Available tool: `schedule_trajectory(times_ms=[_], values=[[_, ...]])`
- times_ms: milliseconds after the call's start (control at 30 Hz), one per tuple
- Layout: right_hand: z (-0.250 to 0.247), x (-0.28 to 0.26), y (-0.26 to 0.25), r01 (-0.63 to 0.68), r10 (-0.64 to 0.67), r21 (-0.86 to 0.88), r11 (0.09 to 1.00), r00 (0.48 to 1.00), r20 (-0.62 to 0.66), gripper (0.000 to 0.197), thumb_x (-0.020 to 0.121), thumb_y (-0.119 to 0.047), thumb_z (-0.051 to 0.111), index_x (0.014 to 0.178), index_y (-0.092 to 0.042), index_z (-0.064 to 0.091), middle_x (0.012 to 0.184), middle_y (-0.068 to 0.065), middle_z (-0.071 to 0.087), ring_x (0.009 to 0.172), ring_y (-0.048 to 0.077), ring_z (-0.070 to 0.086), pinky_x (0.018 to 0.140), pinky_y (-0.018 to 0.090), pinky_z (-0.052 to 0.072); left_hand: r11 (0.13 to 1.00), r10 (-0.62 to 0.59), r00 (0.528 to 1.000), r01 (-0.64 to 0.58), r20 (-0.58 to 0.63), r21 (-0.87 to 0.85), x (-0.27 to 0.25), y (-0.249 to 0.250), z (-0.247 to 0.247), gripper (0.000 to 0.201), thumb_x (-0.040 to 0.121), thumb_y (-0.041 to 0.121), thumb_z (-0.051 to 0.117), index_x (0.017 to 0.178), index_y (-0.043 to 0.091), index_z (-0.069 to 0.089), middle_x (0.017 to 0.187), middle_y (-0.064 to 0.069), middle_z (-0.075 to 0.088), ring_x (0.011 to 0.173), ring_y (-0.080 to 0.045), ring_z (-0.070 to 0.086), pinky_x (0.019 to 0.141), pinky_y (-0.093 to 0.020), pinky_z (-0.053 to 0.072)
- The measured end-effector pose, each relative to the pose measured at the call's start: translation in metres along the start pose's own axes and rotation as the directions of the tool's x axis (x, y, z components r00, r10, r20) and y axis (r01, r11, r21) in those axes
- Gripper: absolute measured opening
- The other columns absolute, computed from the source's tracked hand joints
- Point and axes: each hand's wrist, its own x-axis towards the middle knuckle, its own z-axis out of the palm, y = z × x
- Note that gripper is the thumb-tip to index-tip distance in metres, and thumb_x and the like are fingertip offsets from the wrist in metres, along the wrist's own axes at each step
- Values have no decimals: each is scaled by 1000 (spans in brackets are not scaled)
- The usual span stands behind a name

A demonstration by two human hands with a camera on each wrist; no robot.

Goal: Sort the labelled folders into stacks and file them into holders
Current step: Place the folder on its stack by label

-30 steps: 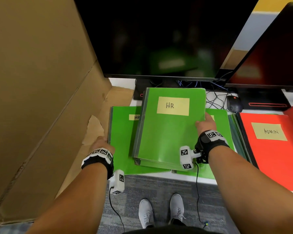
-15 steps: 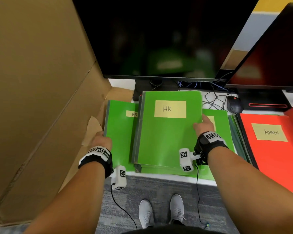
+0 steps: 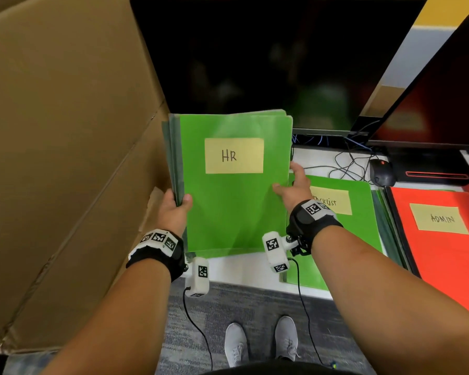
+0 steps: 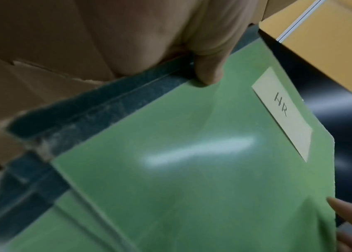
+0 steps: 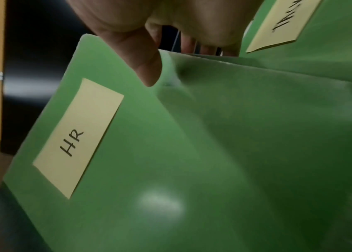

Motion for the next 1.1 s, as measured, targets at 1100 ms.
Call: schedule_trajectory(times_ms=[1100], values=[[15,-3,3,-41,82,-351,935,991,102,54,98,-8,38,148,-17,17,146,15,37,128,32,44,101,36,39,980,-45,995,61,-91,190,3,15,-4,38,95,6,52,131,11,43,103,-3,50,100,-29,58,83,-33,45]])
